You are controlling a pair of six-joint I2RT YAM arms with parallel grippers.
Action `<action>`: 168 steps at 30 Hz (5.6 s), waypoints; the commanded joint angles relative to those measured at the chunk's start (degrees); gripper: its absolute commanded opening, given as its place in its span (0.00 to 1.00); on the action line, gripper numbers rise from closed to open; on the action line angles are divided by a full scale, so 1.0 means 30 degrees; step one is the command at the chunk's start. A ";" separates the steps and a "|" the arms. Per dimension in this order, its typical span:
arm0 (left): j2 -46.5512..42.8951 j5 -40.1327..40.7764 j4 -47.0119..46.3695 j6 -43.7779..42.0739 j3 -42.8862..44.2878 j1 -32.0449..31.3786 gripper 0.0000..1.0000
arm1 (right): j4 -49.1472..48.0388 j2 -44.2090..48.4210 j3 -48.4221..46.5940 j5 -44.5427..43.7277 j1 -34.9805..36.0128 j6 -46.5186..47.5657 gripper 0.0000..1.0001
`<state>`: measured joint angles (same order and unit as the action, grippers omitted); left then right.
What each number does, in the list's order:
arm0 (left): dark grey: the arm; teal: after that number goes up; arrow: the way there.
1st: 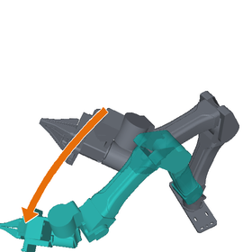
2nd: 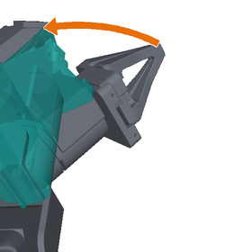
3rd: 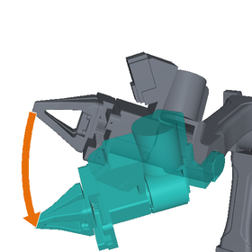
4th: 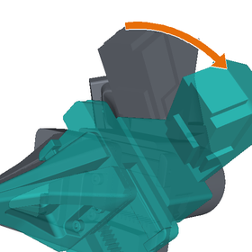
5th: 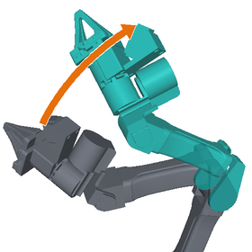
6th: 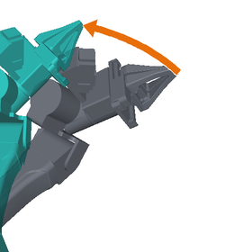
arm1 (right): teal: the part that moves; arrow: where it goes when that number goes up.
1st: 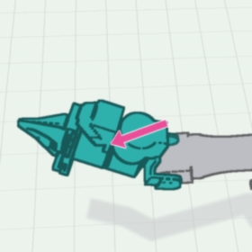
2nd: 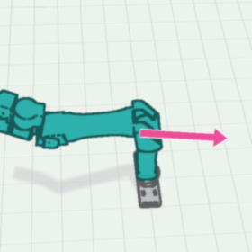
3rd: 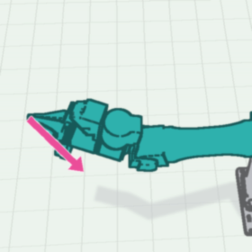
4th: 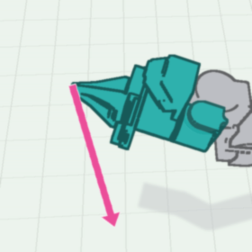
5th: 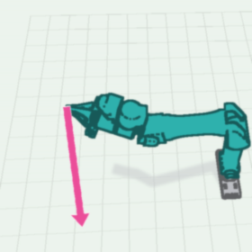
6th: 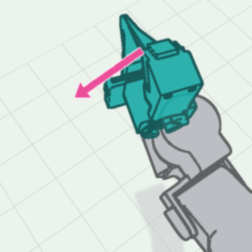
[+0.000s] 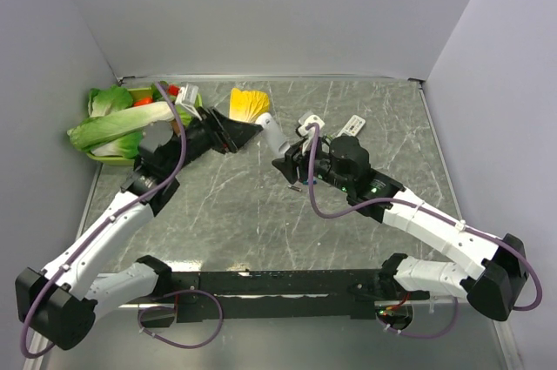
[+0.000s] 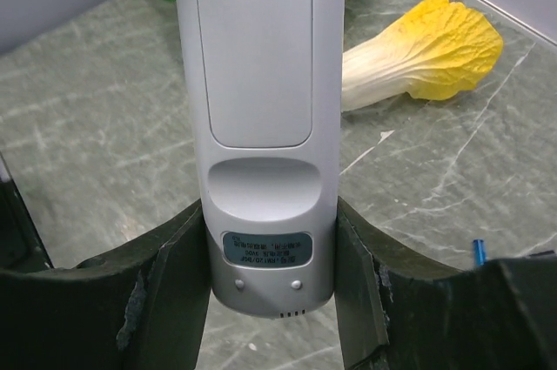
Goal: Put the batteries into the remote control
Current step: Adjust the remote control, then remove the battery cover from the remote control.
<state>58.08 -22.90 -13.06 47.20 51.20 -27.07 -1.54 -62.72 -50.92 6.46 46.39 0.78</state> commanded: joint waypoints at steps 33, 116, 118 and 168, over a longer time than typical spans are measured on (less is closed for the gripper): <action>0.2464 0.6548 -0.4464 -0.0089 -0.2067 -0.6094 0.41 | -0.4584 0.0603 0.0917 -0.4145 0.1499 -0.5150 0.00; -0.1138 0.2769 -0.1039 -0.6153 -0.4821 -0.5098 0.01 | 0.1509 0.1278 -0.3301 0.8274 -0.0903 0.9316 0.99; -0.1226 0.2739 -0.0745 -0.6241 -0.4733 -0.5098 0.01 | 0.1510 0.0986 -0.3447 0.8946 -0.0874 0.9904 0.99; -0.1873 0.3000 0.0541 -0.6417 -0.4646 -0.5040 0.01 | 0.3268 -0.2824 -0.4532 0.8392 -0.0933 1.2194 0.57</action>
<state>53.65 -13.82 -8.27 29.36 35.81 -42.13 5.58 -69.30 -63.66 30.44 43.53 37.58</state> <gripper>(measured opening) 0.256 0.586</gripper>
